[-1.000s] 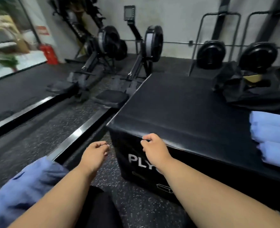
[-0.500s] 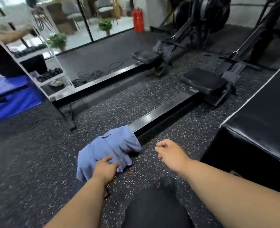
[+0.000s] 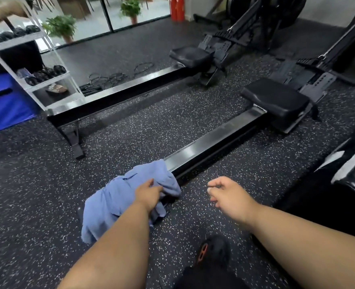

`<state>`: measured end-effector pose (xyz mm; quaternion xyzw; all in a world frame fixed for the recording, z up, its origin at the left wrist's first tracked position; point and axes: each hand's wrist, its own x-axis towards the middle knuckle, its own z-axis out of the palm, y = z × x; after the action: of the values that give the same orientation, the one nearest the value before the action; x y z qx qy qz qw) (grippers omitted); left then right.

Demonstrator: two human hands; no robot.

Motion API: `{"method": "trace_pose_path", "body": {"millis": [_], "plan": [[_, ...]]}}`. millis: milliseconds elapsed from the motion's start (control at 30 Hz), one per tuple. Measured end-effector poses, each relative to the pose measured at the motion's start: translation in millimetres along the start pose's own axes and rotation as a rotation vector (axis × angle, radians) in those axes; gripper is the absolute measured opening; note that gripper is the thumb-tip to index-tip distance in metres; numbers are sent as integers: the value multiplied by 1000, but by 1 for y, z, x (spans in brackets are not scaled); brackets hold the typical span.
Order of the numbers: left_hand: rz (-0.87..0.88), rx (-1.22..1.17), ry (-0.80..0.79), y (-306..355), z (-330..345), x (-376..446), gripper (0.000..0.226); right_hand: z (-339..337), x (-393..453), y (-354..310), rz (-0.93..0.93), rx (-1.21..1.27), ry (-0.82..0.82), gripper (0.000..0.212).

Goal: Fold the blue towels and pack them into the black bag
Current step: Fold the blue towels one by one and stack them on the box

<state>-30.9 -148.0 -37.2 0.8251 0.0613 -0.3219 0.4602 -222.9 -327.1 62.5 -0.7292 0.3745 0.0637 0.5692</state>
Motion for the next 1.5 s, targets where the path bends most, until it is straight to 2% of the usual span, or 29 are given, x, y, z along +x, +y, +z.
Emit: {"method": "trace_pose_path", "body": {"millis": [133,233,333,433,500,600,733,867,967,1133,1233,1333,1433,1500], "plan": [[6,-61,1,11,14,10,53,-8,8,9,8,0,22,15],[45,-115,10,23,17,3,22,-14,7,10,8,9,36,17],[117,-210,6,48,6,-27,28,-19,-4,6,-4,43,56,18],[275,-283,-95,70,-14,-68,17,-25,-23,-2,-18,69,88,18],[343,-329,-129,87,-23,-102,30,-32,-41,-8,-44,89,114,20],[449,-398,-160,116,-23,-169,30,-50,-84,-23,-98,168,160,21],[532,-437,-421,135,0,-271,39,-87,-155,-35,-210,295,273,19],[555,-449,-729,130,31,-357,56,-121,-231,-34,-273,611,261,24],[571,-437,-839,120,60,-415,53,-143,-292,-20,-305,769,242,31],[592,-423,-1032,102,101,-497,57,-165,-390,22,-338,769,358,26],[561,-413,-1074,89,122,-538,54,-174,-437,53,-343,794,461,24],[516,-430,-1072,77,141,-571,45,-174,-473,82,-380,675,538,32],[512,-425,-1024,64,156,-594,42,-167,-498,103,-429,519,606,38],[543,-350,-952,57,163,-607,32,-165,-507,114,-415,461,693,30]]}}
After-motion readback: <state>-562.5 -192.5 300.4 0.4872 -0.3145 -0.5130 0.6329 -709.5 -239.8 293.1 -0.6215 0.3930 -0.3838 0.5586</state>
